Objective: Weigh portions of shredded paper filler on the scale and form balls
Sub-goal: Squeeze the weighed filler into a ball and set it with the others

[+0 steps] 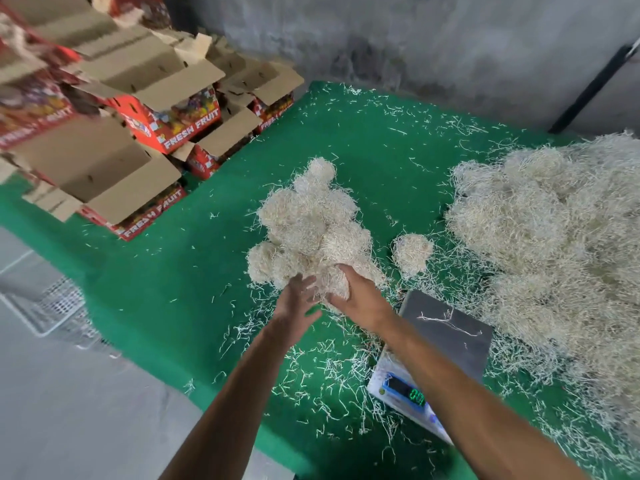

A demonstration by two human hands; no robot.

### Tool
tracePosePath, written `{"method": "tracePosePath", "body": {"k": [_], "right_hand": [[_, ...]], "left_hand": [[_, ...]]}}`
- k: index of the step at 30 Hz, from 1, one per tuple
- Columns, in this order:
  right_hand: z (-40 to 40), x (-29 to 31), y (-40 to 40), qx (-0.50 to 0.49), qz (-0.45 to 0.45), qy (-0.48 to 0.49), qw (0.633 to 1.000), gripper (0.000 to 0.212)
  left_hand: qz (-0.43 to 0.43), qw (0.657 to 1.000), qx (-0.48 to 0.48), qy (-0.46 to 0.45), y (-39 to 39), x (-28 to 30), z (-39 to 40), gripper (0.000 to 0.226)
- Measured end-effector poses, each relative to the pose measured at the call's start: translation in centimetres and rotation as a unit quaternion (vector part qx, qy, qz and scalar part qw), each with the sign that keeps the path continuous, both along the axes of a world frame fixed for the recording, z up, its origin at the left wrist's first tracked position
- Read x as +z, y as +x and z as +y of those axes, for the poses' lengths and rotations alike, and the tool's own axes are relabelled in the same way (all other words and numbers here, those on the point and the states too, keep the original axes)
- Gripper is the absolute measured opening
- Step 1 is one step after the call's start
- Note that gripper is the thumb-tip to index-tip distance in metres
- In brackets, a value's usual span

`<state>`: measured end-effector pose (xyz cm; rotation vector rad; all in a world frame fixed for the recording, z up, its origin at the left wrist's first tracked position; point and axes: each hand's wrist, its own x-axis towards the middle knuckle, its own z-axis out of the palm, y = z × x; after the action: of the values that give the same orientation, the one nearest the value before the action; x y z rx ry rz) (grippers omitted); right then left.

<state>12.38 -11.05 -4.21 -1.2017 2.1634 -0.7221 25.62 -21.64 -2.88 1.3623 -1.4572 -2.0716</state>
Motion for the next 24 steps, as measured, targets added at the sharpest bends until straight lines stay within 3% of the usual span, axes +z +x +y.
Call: {"method": "tracePosePath", "body": {"k": [2, 5, 10, 13, 16, 21, 24], "right_hand": [[-0.2, -0.7, -0.9, 0.006, 0.069, 0.012, 0.998, 0.086], [0.7, -1.3, -1.9, -0.012, 0.110, -0.008, 0.994, 0.086], [3.8, -1.1, -2.9, -0.062, 0.025, -0.063, 0.996, 0.077], [6.2, -0.2, -4.5, -0.120, 0.027, -0.087, 0.989, 0.078], [9.8, 0.6, -7.6, -0.185, 0.035, -0.088, 0.978, 0.086], [18.5, 1.1, -13.6, -0.310, 0.049, -0.068, 0.947, 0.080], [22.4, 0.4, -17.0, -0.329, 0.077, -0.050, 0.940, 0.075]], "left_hand": [[-0.151, 0.981, -0.058, -0.104, -0.2, -0.4, -0.6, 0.036], [-0.216, 0.957, -0.085, -0.172, -0.2, -1.4, -0.6, 0.035], [-0.097, 0.955, -0.039, -0.277, -2.5, -0.9, 3.2, 0.019], [-0.057, 0.941, -0.090, -0.321, -5.7, 0.6, 5.1, 0.013], [-0.019, 0.938, -0.125, -0.321, -9.7, 1.4, 7.1, 0.011], [0.034, 0.917, -0.242, -0.316, -17.8, 2.0, 12.8, 0.032], [0.039, 0.908, -0.290, -0.298, -22.6, 1.8, 16.6, 0.032]]}}
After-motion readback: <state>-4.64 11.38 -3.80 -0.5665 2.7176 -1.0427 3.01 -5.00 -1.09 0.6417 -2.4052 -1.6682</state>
